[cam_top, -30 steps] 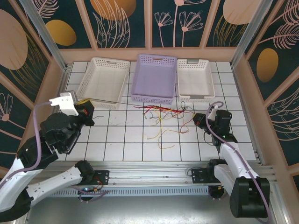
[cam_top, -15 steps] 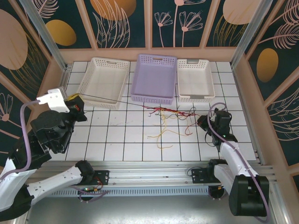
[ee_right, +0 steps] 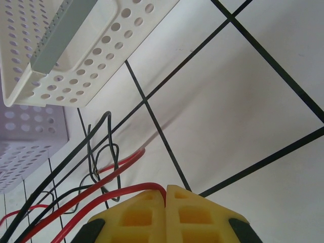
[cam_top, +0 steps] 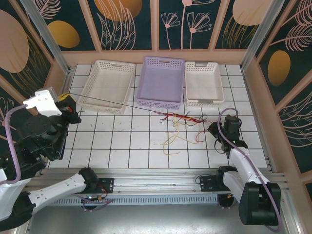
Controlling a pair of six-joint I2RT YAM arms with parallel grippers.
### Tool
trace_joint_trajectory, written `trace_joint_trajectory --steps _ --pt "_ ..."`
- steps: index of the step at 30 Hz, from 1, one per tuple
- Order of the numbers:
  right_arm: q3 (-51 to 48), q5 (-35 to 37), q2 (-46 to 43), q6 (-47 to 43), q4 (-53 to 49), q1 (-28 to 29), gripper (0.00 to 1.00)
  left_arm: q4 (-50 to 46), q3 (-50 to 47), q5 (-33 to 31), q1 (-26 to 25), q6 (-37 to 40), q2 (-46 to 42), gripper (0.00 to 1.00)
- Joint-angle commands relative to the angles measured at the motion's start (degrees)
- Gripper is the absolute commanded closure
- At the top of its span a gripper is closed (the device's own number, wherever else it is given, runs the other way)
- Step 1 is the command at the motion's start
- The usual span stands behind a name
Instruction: Untangle the cables
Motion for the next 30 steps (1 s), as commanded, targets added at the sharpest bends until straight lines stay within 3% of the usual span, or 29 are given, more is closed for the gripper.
trace_joint_trajectory --steps 1,5,10,13,14,20,24,30 --pt "-0.6 10.5 0.7 0.3 -4.4 -0.3 1.00 10.9 0.5 -9.4 0.7 0.6 -2.8 1.00" --pt "1.4 13.3 2.2 -0.7 -4.4 4.4 1.00 9.6 -2.3 -7.0 0.7 -2.7 0.0 1.00" --pt "2.5 7.6 4.2 -2.7 -2.2 5.5 0.99 13.4 -10.2 -0.4 0.8 -7.2 1.2 1.00" --pt "3.9 4.3 4.3 -4.3 -2.4 6.6 0.70 15.9 -14.0 2.5 0.7 -8.8 1.3 1.00" --pt "5.0 3.8 4.3 -5.2 -3.1 7.6 0.65 16.1 -14.9 3.2 0.8 -9.3 1.5 1.00" --pt "9.0 2.0 0.8 -6.6 -6.4 11.7 0.45 15.8 -18.7 5.9 0.8 -12.3 3.3 1.00" --pt "11.6 1.1 0.4 -8.5 -8.1 15.2 0.39 16.2 -20.6 7.6 0.8 -13.6 4.2 1.00" --pt "16.4 -6.5 8.6 -10.5 -6.5 27.3 0.36 18.2 -21.9 9.6 0.8 -14.3 5.7 1.00"
